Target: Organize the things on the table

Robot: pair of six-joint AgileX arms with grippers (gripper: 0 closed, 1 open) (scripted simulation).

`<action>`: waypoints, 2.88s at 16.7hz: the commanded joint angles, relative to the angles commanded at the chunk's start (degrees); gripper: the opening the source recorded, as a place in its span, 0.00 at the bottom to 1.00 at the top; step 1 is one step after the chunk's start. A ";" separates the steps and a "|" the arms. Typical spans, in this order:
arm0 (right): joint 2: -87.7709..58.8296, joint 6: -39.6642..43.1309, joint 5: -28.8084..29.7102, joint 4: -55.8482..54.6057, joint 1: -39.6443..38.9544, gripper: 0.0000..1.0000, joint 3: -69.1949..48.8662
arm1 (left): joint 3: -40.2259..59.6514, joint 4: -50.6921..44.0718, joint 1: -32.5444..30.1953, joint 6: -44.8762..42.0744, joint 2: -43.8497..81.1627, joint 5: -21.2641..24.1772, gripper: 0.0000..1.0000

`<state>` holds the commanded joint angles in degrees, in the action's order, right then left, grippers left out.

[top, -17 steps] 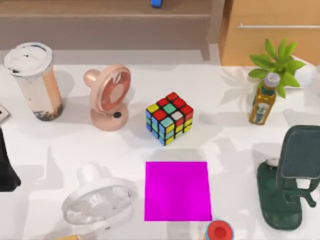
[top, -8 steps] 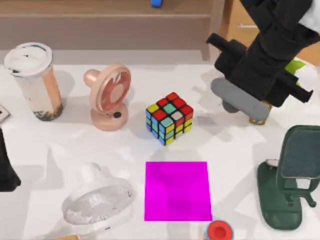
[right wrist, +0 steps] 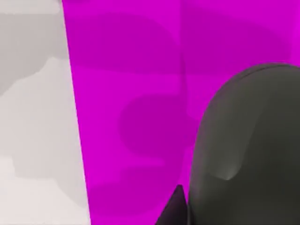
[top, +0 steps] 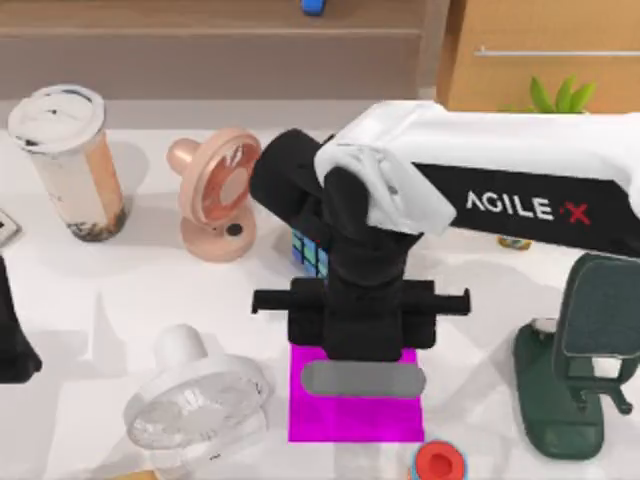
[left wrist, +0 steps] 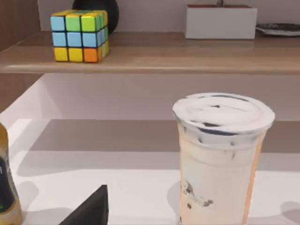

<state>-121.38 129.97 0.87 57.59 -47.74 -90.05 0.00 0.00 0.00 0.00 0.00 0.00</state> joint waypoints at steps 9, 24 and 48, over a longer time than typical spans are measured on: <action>-0.18 0.12 0.39 -1.02 0.05 0.00 0.31 | 0.00 0.00 0.00 0.00 0.00 0.00 1.00; -1.34 0.39 0.02 -1.89 -0.76 0.53 1.46 | 0.00 0.00 0.00 0.00 0.00 0.00 1.00; 5.82 -18.52 -0.72 0.92 11.59 1.00 -5.85 | 0.00 0.00 0.00 0.00 0.00 0.00 1.00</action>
<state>-115.56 111.45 0.15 58.51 -36.15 -95.90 0.00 0.00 0.00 0.00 0.00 0.00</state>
